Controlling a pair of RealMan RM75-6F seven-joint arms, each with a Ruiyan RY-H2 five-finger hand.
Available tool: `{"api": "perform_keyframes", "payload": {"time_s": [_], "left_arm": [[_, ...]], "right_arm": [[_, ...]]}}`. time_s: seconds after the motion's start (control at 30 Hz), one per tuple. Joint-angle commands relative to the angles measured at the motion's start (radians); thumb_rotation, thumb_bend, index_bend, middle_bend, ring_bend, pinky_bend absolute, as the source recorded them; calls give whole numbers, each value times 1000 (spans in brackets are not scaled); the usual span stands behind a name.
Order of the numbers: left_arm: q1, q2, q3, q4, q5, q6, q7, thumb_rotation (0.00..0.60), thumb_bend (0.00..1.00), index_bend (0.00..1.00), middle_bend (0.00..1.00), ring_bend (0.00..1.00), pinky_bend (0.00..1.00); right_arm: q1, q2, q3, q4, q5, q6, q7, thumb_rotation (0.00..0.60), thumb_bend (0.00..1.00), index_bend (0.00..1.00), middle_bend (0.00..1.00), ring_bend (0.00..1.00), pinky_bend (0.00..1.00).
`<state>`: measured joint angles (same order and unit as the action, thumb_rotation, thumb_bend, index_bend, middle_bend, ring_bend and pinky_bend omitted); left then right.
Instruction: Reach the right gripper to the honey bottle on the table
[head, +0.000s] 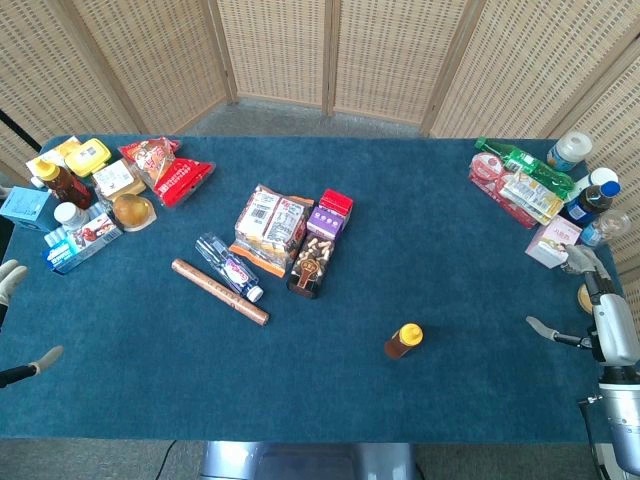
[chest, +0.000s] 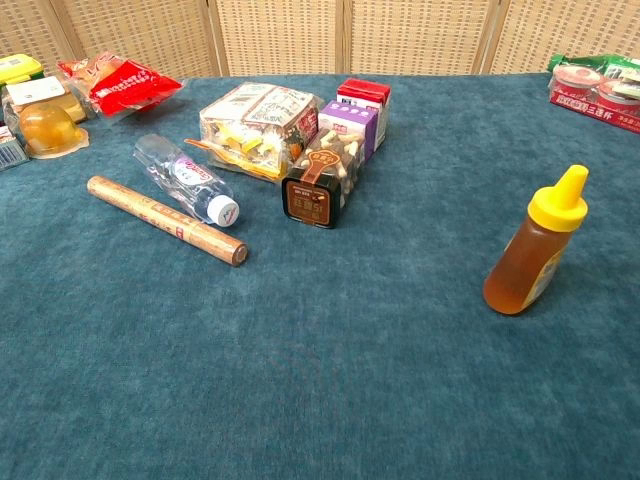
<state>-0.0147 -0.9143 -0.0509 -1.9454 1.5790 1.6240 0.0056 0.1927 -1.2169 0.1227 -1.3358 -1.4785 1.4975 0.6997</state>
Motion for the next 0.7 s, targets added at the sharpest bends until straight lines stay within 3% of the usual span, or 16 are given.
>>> {"api": "perform_keyframes", "payload": {"time_s": [0.03, 0.2, 0.43, 0.7], "left_arm": [[1, 0, 1, 0, 2, 1, 2, 600, 0, 0, 0, 0, 0], [4, 2, 0, -1, 5, 8, -4, 600, 0, 0, 0, 0, 0], [0, 0, 0, -1, 5, -2, -2, 600, 0, 0, 0, 0, 0], [-3, -4, -3, 1, -2, -7, 6, 600, 0, 0, 0, 0, 0]], "right_arm": [[-1, 2, 0, 0, -3, -7, 10, 600, 0, 0, 0, 0, 0], [5, 30, -24, -17, -31, -50, 118, 600, 0, 0, 0, 0, 0], [58, 88, -105, -6, -130, -180, 339, 593, 0, 0, 0, 0, 0], [114, 64, -178, 66, -215, -257, 444, 517, 0, 0, 0, 0, 0]]}}
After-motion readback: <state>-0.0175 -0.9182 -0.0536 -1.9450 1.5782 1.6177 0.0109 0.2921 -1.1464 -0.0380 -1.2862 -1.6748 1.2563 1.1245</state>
